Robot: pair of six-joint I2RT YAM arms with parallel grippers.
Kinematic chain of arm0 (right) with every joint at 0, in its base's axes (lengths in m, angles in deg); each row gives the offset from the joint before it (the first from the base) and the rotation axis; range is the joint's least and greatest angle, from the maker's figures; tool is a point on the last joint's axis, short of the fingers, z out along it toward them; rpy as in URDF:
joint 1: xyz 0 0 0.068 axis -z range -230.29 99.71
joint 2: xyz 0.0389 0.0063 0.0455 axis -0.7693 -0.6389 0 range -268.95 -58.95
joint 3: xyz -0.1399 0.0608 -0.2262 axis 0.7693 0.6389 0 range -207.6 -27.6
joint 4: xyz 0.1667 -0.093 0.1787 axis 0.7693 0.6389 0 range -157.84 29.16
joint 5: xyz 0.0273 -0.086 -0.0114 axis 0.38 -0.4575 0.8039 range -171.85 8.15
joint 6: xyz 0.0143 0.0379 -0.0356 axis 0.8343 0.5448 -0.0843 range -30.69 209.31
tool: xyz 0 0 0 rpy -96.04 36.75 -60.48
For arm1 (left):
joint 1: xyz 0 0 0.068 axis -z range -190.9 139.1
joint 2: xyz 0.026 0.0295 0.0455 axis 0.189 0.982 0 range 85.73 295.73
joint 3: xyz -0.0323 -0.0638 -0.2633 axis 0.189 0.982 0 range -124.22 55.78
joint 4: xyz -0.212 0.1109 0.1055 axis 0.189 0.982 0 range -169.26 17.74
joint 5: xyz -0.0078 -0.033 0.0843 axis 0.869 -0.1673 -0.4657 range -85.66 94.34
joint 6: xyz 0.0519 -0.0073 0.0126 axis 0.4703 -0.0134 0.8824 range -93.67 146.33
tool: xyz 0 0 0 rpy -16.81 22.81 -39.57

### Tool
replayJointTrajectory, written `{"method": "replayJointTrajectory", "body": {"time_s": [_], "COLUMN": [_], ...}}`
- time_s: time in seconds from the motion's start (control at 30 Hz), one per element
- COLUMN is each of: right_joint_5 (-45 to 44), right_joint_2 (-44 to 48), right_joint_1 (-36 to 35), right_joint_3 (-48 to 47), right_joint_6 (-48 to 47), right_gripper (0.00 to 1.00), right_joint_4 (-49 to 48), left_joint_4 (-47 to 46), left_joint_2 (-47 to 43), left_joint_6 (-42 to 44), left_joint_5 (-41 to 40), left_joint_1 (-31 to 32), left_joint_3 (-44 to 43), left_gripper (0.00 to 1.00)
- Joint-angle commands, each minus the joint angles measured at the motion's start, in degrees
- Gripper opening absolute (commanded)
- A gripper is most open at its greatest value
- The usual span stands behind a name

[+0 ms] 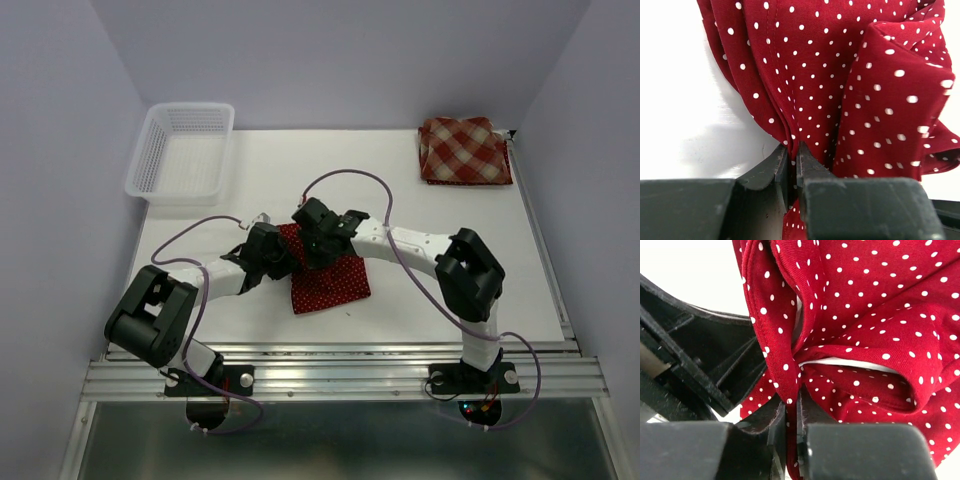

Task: Fold and stack the skirts
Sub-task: Fold the skirt

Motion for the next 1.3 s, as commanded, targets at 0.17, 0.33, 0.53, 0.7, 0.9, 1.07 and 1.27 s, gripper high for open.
{"method": "replayJointTrajectory", "body": {"time_s": [0.17, 0.33, 0.53, 0.7, 0.9, 1.07, 1.27], "right_joint_5": [0.78, 1.48, 2.72, 2.19, -2.46, -3.45, 6.84], "right_joint_2": [-0.56, 2.24, 7.52, 15.85, 26.15, 33.26, 36.09], "right_joint_1": [-0.73, -0.73, -0.73, -0.73, -0.73, -0.73, -0.73], "right_joint_3": [-1.24, -0.89, 0.34, 4.55, 11.32, 18.51, 26.97], "right_joint_6": [0.98, -1.39, -3.50, -3.94, -3.42, -5.17, -11.06], "right_gripper": [0.27, 0.46, 0.54, 0.70, 1.00, 1.00, 1.00], "right_joint_4": [-3.61, -3.61, -3.96, -4.84, -5.28, -6.42, -12.13], "left_joint_4": [2.05, 6.17, 11.01, 16.90, 20.68, 18.76, 17.69], "left_joint_2": [-4.44, -8.57, -15.15, -20.43, -25.19, -22.39, -9.39], "left_joint_6": [-0.88, -0.88, -0.97, -0.97, 1.05, 7.01, 14.31], "left_joint_5": [-2.70, -5.86, -8.77, -11.15, -11.41, -7.21, -2.10], "left_joint_1": [0.60, 0.60, 0.60, 0.52, 0.52, 0.60, 1.83], "left_joint_3": [-0.05, -1.10, -1.54, -1.54, -3.56, -9.43, -19.81], "left_gripper": [0.22, 0.29, 0.43, 0.62, 0.90, 0.99, 0.99]}}
